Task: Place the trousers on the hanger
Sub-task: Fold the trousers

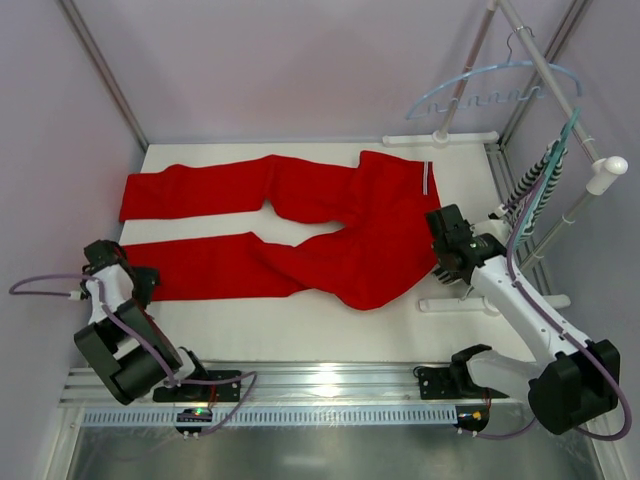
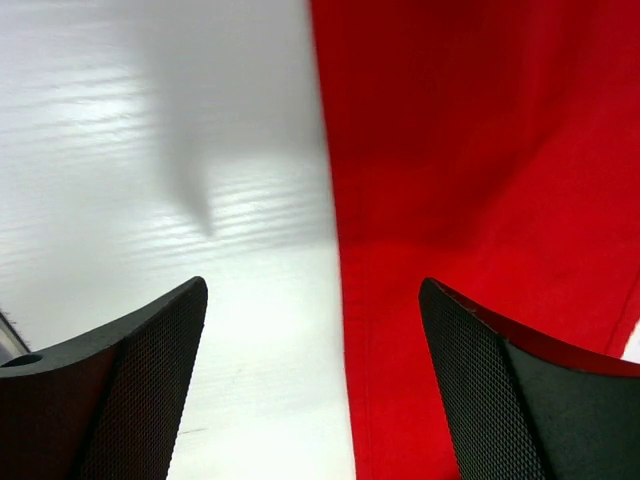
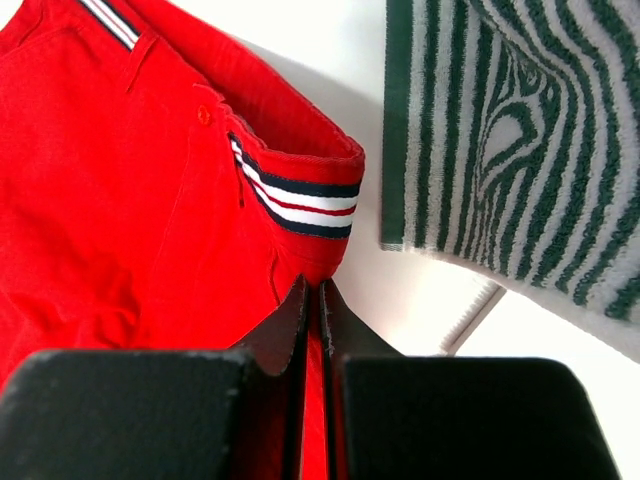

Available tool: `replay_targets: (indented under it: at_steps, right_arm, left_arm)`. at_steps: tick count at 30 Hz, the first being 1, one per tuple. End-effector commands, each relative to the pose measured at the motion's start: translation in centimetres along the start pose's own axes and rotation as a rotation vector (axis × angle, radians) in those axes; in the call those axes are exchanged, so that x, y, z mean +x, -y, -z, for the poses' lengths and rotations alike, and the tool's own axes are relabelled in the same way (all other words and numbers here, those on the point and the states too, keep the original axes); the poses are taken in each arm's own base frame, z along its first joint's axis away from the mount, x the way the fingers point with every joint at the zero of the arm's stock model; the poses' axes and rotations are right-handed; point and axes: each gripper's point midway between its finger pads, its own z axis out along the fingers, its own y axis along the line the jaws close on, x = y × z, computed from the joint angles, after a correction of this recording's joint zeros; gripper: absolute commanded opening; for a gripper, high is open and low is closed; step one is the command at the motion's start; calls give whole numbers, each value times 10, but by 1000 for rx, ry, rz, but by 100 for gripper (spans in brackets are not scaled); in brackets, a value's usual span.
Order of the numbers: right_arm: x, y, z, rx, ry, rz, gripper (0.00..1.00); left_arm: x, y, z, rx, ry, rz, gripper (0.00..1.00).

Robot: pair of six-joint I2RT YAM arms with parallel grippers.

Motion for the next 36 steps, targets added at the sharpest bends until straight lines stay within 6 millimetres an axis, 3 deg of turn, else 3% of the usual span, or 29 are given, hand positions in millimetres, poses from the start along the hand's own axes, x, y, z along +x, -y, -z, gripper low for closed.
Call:
replay_targets:
  at_steps: [1, 6, 11, 17, 22, 23, 25, 26, 27, 31, 36]
  right_arm:
    - [-8, -5, 4, -64, 38, -18, 4]
    - [-12, -6, 7, -78, 49, -3, 4]
    - [-24, -12, 16, -131, 79, -17, 4]
    - [-27, -15, 15, -134, 98, 6, 4]
    - [-35, -16, 20, -147, 123, 18, 4]
    - [-38, -20, 23, -161, 123, 11, 4]
    - [-41, -23, 28, -176, 121, 11, 4]
    - [-44, -26, 32, -186, 123, 6, 4]
    - [-46, -25, 34, -183, 124, 9, 4]
    - [-57, -28, 47, -210, 151, 12, 4]
    - [-64, -28, 53, -216, 170, 19, 4]
  left_arm:
    - [-28, -7, -1, -8, 90, 64, 86]
    - [-49, -4, -22, -23, 114, 101, 86]
    - [-58, -8, -37, -108, 102, 94, 85]
    - [-73, 2, -45, -118, 112, 95, 75]
    - [-89, 17, -39, -81, 139, 65, 52]
    - [-90, 19, -38, -77, 140, 62, 38]
    - [-87, 22, -39, -59, 126, 59, 23]
    - [-88, 22, -39, -57, 124, 62, 8]
    - [-87, 22, -39, -58, 119, 61, 0]
    - [-87, 23, -36, -69, 99, 51, 0]
    - [-91, 26, -15, -41, 147, 53, 0]
